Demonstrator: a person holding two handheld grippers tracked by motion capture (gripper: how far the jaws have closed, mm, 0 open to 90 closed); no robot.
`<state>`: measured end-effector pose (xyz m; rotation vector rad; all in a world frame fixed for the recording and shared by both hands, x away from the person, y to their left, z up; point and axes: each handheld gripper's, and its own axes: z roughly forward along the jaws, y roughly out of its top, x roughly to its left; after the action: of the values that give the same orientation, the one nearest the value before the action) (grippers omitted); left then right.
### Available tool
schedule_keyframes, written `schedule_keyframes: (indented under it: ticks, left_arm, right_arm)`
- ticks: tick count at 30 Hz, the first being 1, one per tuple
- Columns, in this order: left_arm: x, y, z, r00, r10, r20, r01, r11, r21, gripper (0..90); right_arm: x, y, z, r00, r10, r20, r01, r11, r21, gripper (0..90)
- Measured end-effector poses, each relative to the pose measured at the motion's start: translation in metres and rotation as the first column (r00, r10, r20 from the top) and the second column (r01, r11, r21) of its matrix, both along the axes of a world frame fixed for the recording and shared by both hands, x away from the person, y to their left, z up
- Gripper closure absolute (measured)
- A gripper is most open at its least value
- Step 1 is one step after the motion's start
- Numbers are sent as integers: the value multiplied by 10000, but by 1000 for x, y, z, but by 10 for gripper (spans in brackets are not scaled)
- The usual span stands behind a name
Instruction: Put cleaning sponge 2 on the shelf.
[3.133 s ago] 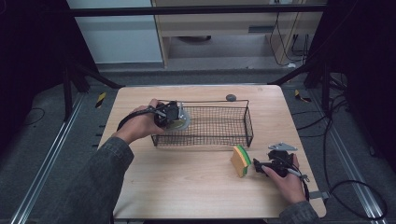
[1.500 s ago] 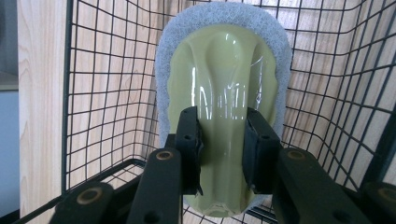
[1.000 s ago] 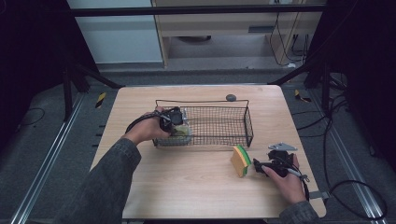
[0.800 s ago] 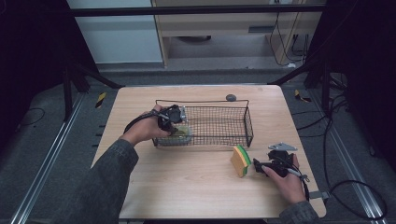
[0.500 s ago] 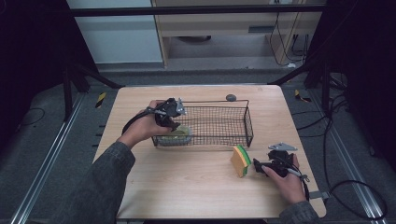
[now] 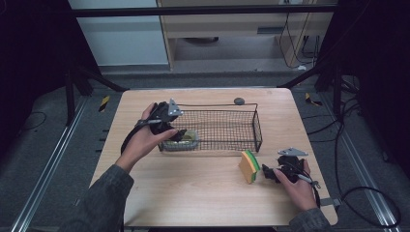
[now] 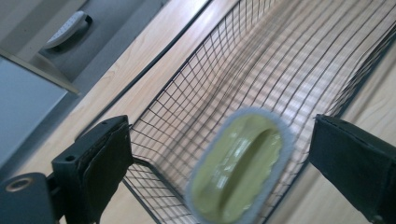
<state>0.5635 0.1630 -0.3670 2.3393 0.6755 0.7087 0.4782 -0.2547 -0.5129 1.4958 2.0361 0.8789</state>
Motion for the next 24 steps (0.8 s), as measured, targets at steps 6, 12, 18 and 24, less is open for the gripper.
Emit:
schedule_keyframes:
  ticks: [6,12,18,24]
  left_arm:
    - [-41,30,-21,9957,916,135,-895,9897,-1118,38]
    - [-68,49,-60,9905,1183,-706,-1246,9878,-935,48]
    - [-73,61,-94,9763,1801,-1198,-1876,9807,-544,57]
    - [-69,57,-107,9680,1786,-1763,-1956,9771,-840,57]
  right_arm:
    - [-3,-4,4,9993,320,-198,-322,9994,-138,64]
    - [-18,-6,16,9977,543,-418,-548,9984,-120,106]
    - [-36,5,35,9919,884,-916,-926,9948,-424,175]
    - [-46,15,58,9827,1240,-1376,-1310,9905,-427,196]
